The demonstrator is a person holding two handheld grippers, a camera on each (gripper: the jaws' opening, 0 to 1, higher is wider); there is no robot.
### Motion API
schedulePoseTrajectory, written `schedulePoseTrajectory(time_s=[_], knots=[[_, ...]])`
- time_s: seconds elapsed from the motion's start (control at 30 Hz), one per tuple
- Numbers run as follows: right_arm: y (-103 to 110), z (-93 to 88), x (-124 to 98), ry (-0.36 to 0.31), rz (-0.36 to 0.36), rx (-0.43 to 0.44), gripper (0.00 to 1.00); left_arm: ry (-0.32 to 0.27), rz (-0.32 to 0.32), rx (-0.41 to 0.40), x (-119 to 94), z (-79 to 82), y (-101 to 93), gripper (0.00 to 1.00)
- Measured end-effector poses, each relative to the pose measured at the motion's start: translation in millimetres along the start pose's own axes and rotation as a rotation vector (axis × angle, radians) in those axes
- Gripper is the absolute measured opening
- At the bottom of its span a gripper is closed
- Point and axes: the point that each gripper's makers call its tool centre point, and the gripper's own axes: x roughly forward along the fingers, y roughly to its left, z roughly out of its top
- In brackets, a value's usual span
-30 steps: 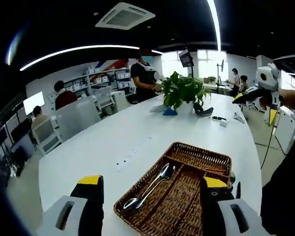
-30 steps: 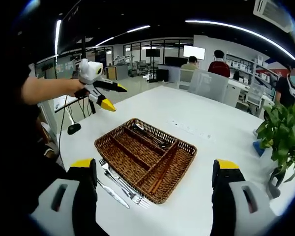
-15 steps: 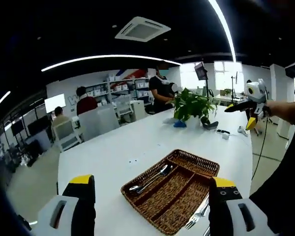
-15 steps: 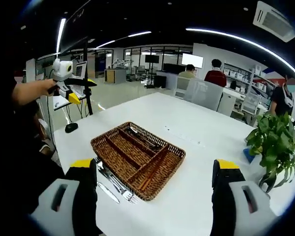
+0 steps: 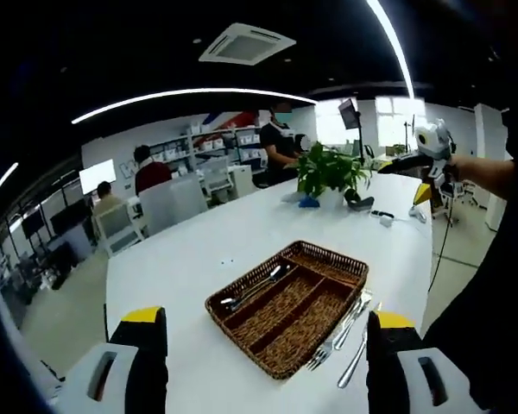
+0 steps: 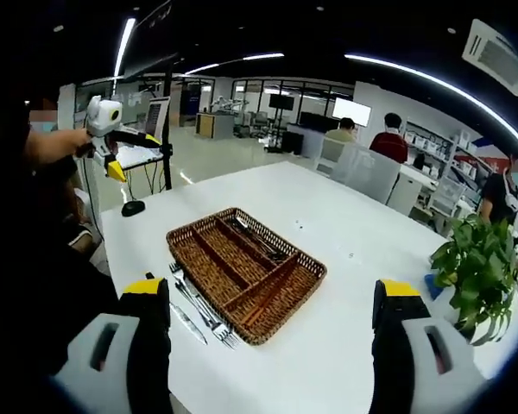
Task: Arrange the knives, forks, and spoons in their matching storage slots by inserting each utensil handle-first until every utensil is classified and aligned in the correct compartment
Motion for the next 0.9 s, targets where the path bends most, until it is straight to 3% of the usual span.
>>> schedulePoseTrajectory(time_s=[0.17,0.5,0.57,0.67,0.77,0.83,0.9], knots=[[6.5,0.4,5.5,0.015,0.019,-0.028,0.99,0.022,-0.003,0.002,-8.7,-11.9,3.4,1.00],[25.8,-6.1,19.5,0.054,0.088,-0.042,0.96,0.001,0.009,0.002,-19.0,-13.1,10.3,1.00],[34.7,-12.8,25.3,0.092,0.133,-0.071,0.92,0.002,0.013,-0.004,-19.2,-16.3,14.0,1.00],[47.9,-31.4,35.3,0.194,0.197,-0.113,0.93,0.039,0.011,0.002,-18.2,-27.1,17.1,1.00],[51.8,-34.0,44.9,0.203,0.216,-0.157,0.89,0.040,0.010,0.003,-21.3,-29.8,20.5,1.00],[58.8,-39.2,50.6,0.221,0.257,-0.160,0.84,0.039,0.015,-0.002,-22.6,-31.1,22.1,1.00],[73.8,-55.2,58.4,0.284,0.340,-0.157,0.78,0.039,0.020,-0.012,-23.6,-32.4,22.5,1.00]])
